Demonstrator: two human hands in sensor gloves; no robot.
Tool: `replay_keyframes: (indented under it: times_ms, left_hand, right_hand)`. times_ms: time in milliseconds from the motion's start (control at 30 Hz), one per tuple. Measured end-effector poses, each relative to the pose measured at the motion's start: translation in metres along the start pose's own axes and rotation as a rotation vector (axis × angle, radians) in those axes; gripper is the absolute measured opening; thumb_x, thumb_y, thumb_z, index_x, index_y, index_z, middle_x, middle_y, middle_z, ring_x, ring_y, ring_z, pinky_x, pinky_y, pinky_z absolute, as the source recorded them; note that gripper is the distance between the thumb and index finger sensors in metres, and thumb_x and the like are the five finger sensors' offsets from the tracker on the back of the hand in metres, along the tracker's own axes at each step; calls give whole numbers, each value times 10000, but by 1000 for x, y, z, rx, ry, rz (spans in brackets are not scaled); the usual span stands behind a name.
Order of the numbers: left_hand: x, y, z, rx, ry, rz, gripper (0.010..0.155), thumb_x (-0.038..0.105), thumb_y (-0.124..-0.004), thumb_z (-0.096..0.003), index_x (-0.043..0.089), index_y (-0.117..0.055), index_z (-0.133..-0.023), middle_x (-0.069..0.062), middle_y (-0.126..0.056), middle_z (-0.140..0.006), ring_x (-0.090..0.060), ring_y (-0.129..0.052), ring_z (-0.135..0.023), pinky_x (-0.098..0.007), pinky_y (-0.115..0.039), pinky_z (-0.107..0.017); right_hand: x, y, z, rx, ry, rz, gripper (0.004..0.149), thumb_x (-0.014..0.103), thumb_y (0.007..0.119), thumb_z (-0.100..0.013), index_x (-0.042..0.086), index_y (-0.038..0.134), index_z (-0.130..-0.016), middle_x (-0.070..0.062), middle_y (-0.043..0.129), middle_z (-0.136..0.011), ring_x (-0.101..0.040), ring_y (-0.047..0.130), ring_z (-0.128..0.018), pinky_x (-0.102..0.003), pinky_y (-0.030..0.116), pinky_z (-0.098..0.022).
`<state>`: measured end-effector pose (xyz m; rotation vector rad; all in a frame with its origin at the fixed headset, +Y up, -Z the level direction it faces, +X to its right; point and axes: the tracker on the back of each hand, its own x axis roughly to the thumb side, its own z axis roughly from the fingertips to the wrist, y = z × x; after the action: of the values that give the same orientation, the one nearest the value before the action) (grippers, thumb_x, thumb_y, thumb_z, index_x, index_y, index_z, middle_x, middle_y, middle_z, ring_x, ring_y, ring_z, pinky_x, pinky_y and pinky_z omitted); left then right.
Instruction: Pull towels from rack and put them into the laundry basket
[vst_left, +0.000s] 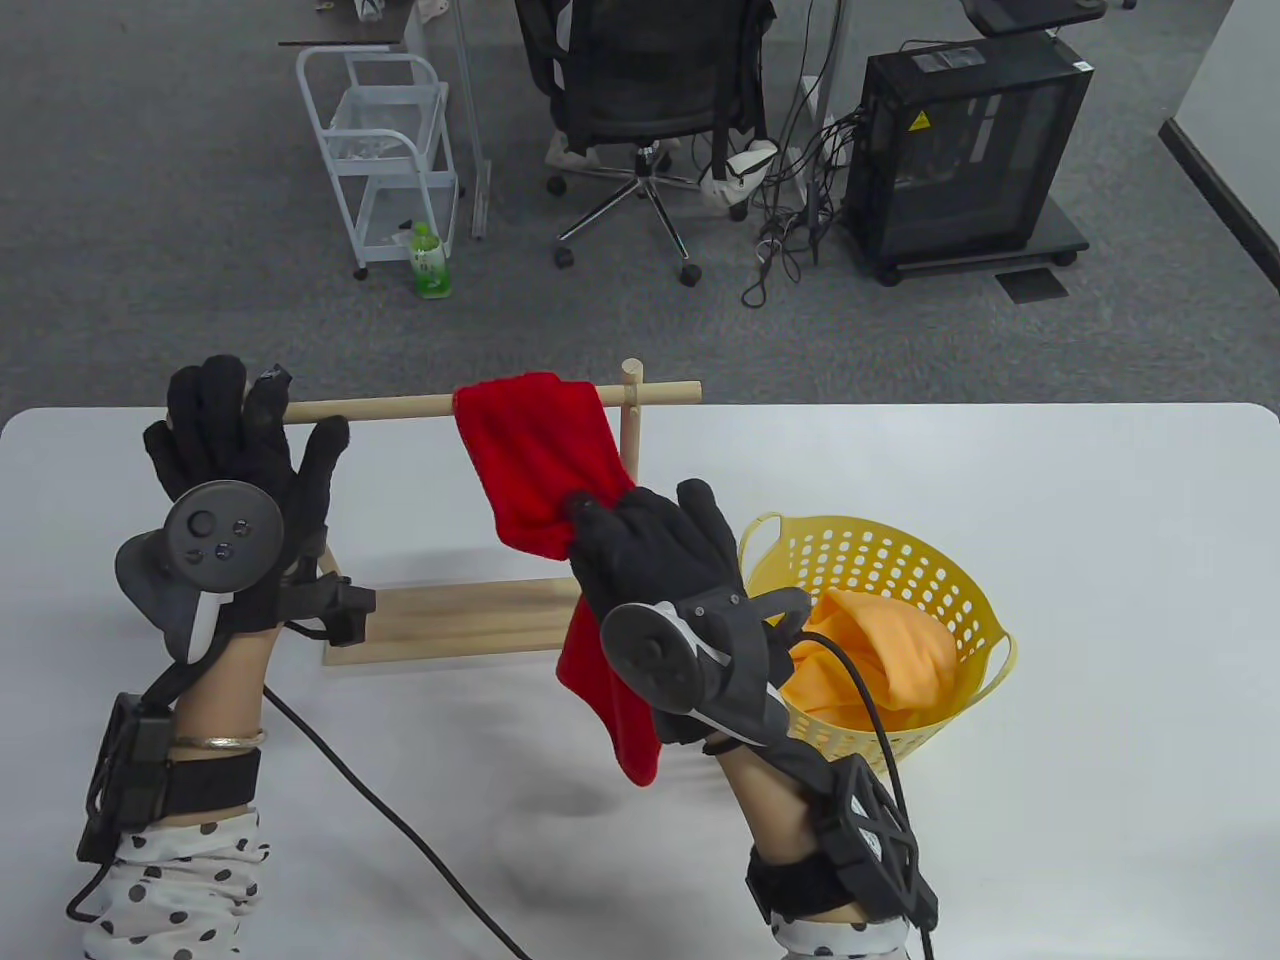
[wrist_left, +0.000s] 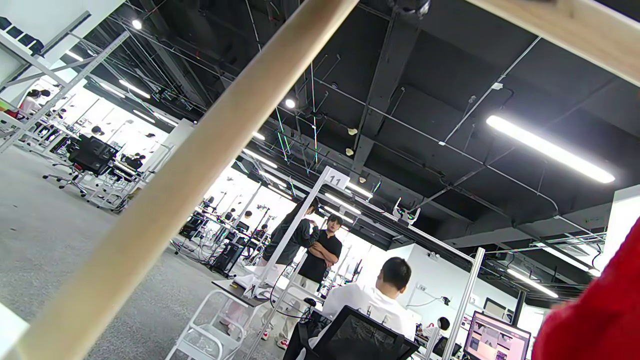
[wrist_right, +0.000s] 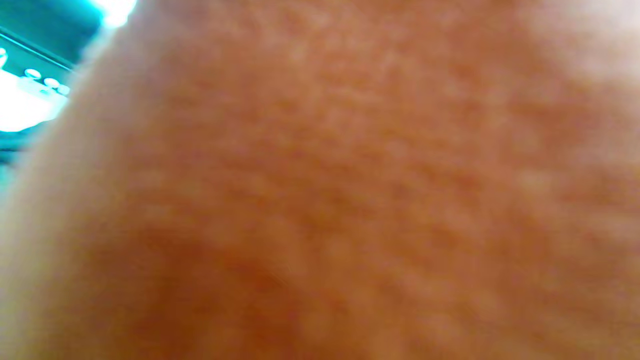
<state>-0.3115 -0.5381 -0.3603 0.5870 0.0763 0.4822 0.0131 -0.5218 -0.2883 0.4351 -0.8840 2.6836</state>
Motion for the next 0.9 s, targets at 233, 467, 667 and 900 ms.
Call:
replay_keyframes:
  times_ms: [233,467,667,900]
  left_hand:
    - [0,0,0,2,-1,-3,689,697,-456,-602,341,-373,-1187,108,-134,-1301,-147,-2,-1236,-519,-8,-914]
    - [0,0,1,2,-1,-1,687,697,-456,-603,341,-375,-1186,110,-132,-1301,-146,1,-1236,-519,-8,-914]
    - [0,0,1,3,-2,0,688,697,-457,-602,341,-373,-1186,109,-132,-1301,-145,0,-1236,-519,-9,-914]
    - [-1,0,1,6,-5,-2,688,696,-456,-604,340,-374,-1186,107,-134,-1301,-147,-1,-1236,-520,-12,-914]
  right_hand:
    - [-21,-20,11,80,67,25,440,444,707,-579,271,837,-961,71,977,-729,-173,921,-808,-481,612,-765]
    - [-41,-35,23,120,143,132,436,428,718,-584,274,822,-978,66,957,-759,-183,892,-846,-496,593,-772]
    - [-54,-41,32,96,182,327,427,411,730,-581,298,809,-986,66,921,-806,-191,850,-897,-505,570,-785]
    - [-77,-51,32,89,278,442,433,383,743,-583,306,774,-1008,57,881,-847,-204,806,-934,-511,547,-795]
